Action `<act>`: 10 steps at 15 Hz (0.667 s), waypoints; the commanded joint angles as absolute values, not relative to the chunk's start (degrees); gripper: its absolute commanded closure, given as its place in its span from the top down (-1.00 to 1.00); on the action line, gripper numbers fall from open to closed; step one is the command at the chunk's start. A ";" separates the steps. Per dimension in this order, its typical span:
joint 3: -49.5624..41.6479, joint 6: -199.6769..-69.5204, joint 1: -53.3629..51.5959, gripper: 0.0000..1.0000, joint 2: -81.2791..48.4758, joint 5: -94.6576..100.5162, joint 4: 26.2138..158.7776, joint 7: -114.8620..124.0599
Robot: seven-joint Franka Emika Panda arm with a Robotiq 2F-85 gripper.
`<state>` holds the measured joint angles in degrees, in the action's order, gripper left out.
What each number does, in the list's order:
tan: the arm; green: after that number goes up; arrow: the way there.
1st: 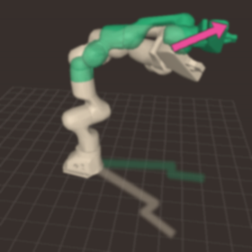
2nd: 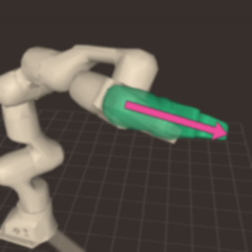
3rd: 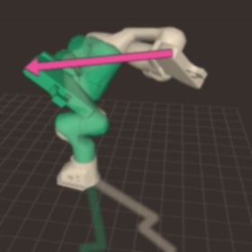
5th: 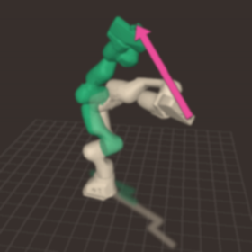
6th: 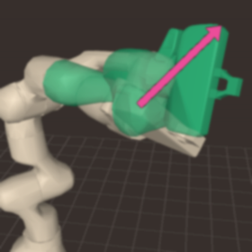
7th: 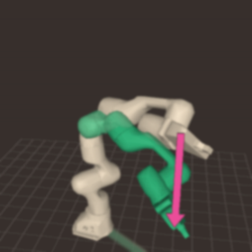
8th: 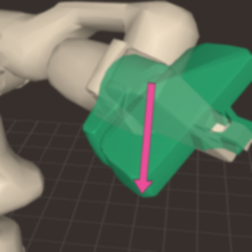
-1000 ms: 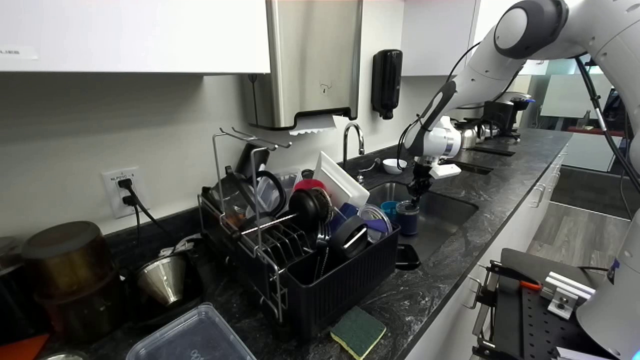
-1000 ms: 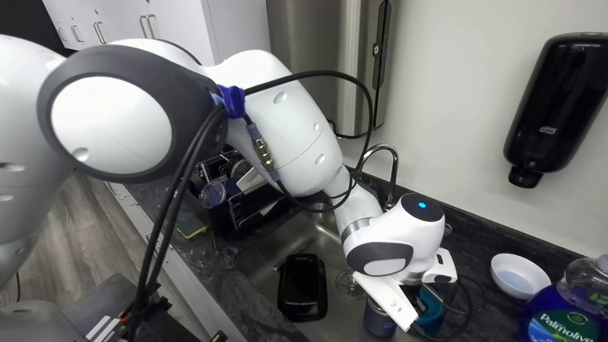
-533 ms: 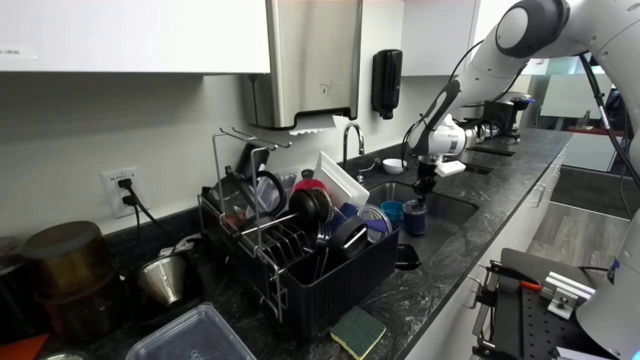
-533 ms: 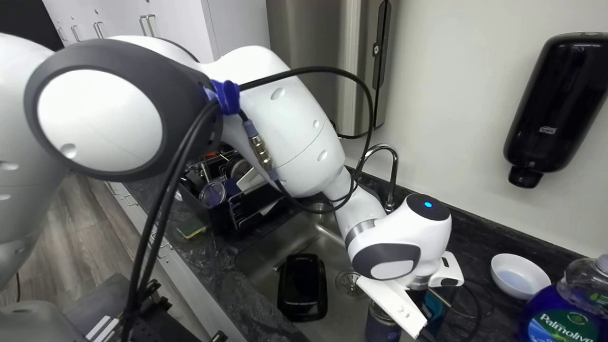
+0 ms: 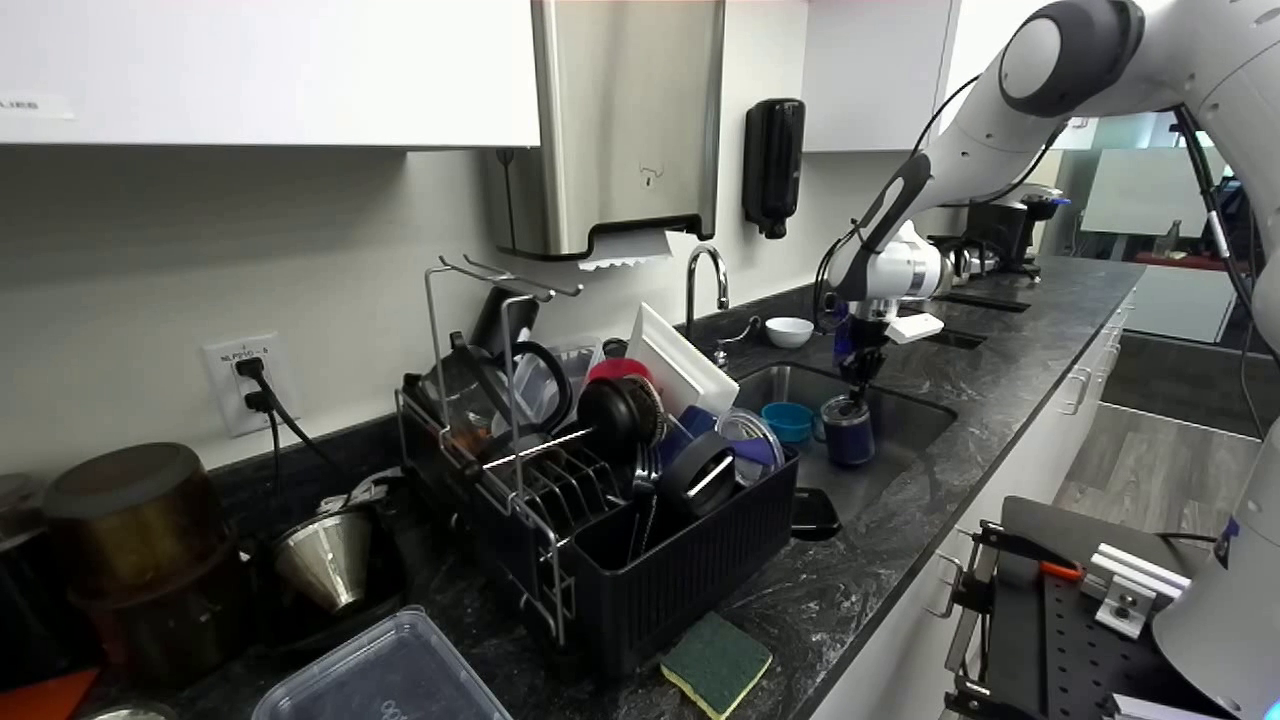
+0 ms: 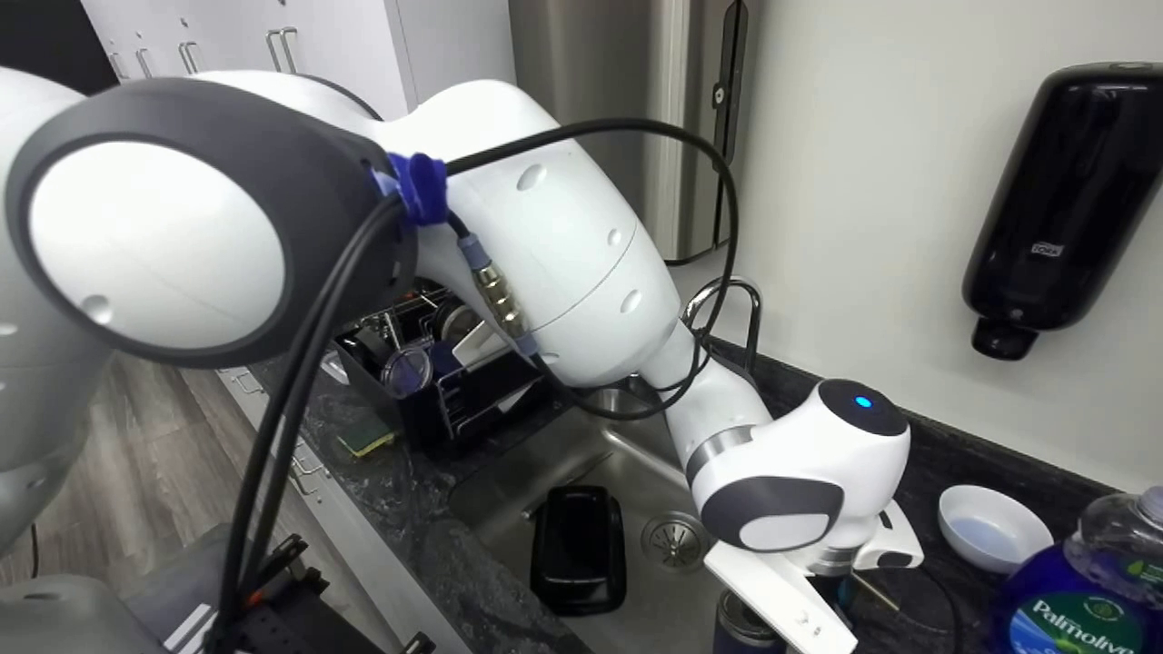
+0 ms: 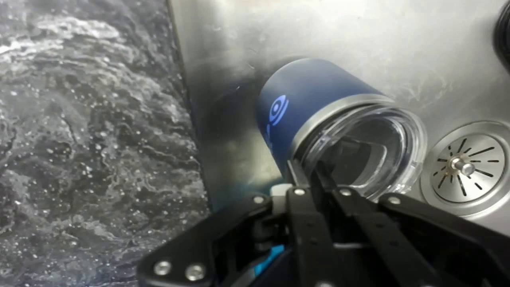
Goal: Move the thermo cup to the left then to the right and remove the lid
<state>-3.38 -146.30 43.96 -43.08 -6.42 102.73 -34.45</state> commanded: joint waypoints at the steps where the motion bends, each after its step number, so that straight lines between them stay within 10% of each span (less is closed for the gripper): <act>1: -1.93 -142.04 46.14 -0.96 -43.51 -6.05 100.17 -38.01; 10: -3.13 -137.31 46.75 -0.96 -43.82 -6.21 96.07 -39.37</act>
